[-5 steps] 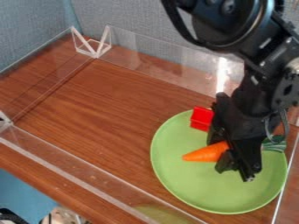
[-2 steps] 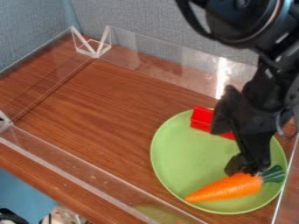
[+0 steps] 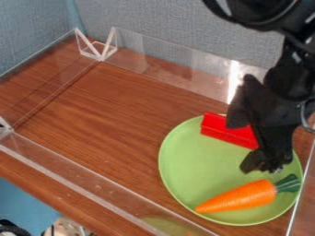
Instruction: Put the carrot on the green plate
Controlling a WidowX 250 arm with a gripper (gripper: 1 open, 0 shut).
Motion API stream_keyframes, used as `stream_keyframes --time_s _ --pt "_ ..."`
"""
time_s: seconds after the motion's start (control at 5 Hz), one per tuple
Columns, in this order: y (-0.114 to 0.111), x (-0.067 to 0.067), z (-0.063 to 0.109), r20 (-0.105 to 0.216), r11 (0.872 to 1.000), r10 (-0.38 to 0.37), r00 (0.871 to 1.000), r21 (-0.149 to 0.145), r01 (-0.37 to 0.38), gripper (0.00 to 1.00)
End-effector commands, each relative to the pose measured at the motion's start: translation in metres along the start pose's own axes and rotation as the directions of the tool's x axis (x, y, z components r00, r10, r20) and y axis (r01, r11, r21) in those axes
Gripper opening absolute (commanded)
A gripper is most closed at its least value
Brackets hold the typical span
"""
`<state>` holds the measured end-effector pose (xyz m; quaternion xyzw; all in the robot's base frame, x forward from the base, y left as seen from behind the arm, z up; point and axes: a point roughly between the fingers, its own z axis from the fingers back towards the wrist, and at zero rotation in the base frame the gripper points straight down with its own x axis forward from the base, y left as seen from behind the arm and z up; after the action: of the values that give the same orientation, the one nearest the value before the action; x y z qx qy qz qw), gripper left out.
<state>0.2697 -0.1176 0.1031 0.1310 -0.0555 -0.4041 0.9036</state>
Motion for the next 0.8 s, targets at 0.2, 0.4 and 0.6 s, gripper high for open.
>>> stream_keyframes --time_s 0.2,0.4,0.6 --pt "0.0127 0.0035 0.0222 0.096 0.999 0.02 0.995 0.047 -0.025 1.0" --pt "0.0131 0.0001 0.0168 0.1 0.998 0.025 0.995 0.046 -0.03 1.0" --pt "0.0153 -0.0018 0.0136 0.109 0.998 0.031 0.994 0.045 -0.036 1.0"
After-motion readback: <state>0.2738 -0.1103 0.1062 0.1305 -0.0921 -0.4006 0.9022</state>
